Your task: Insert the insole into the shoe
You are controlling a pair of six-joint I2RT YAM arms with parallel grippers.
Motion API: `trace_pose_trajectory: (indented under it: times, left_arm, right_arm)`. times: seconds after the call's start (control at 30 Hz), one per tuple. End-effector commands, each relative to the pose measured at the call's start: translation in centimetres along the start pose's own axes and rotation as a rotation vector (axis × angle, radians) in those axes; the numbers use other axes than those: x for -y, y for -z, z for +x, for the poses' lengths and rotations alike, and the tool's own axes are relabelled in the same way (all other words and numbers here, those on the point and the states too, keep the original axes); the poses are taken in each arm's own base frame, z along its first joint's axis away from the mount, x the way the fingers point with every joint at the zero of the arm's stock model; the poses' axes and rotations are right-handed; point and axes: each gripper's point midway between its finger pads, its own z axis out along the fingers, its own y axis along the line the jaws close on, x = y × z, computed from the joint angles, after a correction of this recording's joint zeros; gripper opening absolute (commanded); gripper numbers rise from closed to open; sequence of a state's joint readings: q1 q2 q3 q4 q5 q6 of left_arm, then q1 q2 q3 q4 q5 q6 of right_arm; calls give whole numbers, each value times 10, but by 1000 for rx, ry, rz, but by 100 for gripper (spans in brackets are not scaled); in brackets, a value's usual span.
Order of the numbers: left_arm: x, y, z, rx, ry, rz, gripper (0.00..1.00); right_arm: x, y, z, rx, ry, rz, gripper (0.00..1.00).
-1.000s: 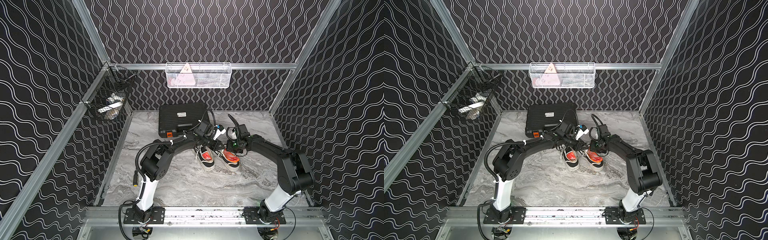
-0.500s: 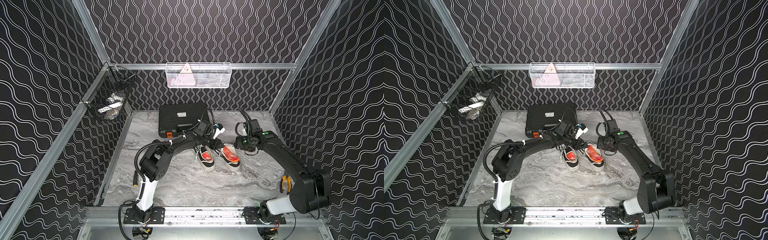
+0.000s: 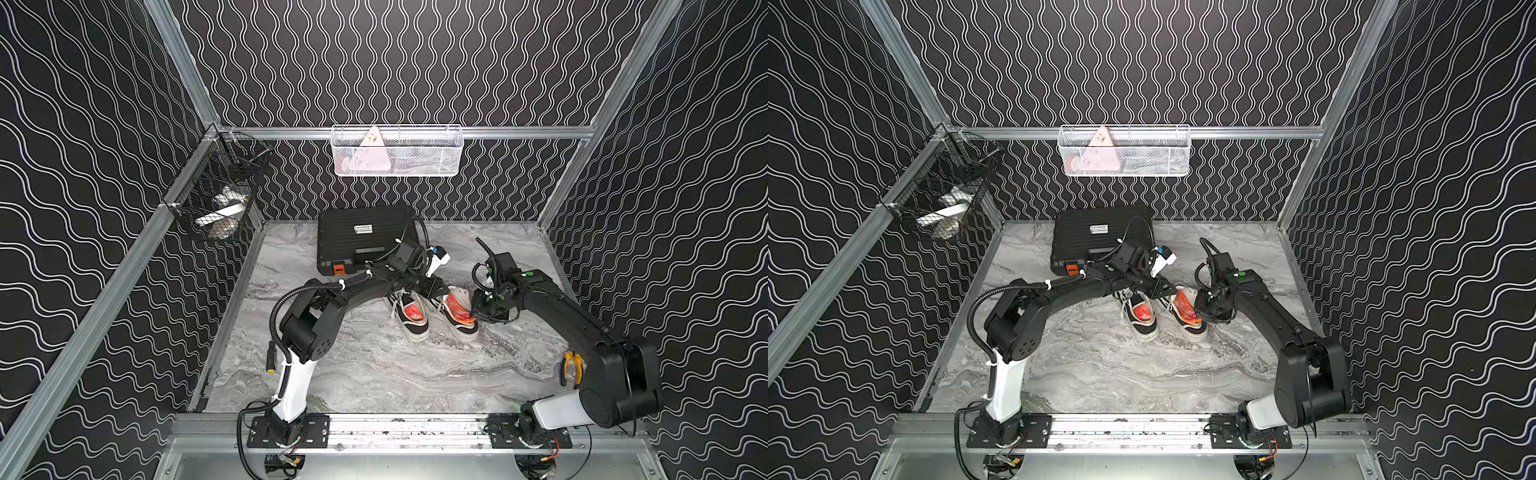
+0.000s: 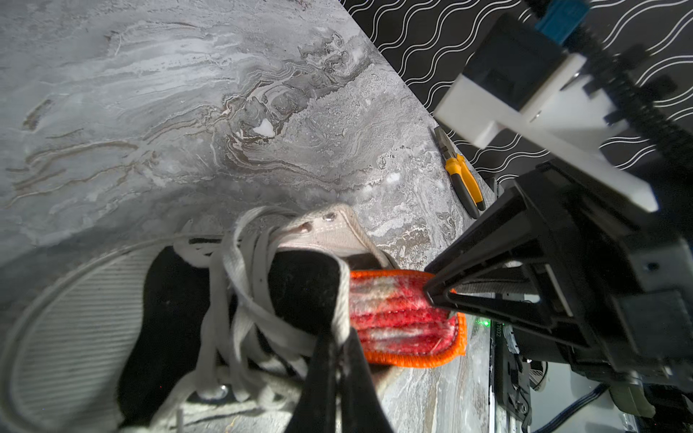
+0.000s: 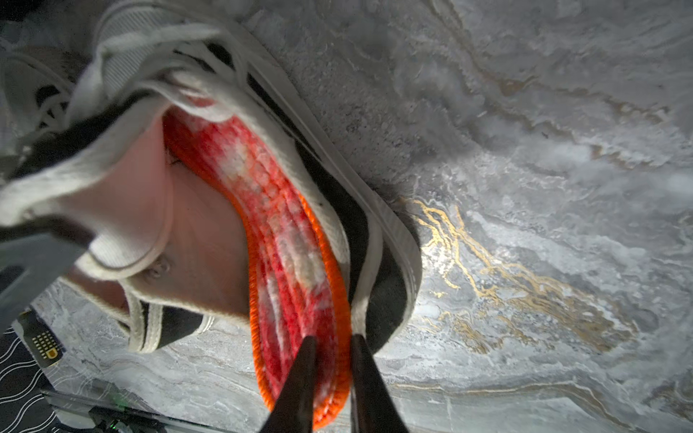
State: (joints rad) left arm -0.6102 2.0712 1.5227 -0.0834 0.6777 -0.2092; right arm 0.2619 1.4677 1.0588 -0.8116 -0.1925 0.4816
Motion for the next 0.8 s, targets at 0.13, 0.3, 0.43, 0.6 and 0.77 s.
trace_pose_trajectory:
  times: [0.13, 0.3, 0.43, 0.6, 0.77]
  left_arm:
    - [14, 2, -10, 23, -46, 61, 0]
    - [14, 1, -9, 7, -48, 67, 0]
    - [14, 1, -10, 11, -44, 65, 0]
    - [14, 4, -14, 32, -25, 67, 0]
    - [14, 9, -21, 81, 16, 109, 0]
  right_arm:
    - [-23, -5, -24, 101, 94, -104, 13]
    - [-26, -7, -39, 144, 187, -81, 11]
    - [-30, -13, -39, 138, 249, -82, 9]
    - [-23, -19, -36, 157, 290, -48, 7]
    - [-13, -21, -22, 158, 368, 26, 5]
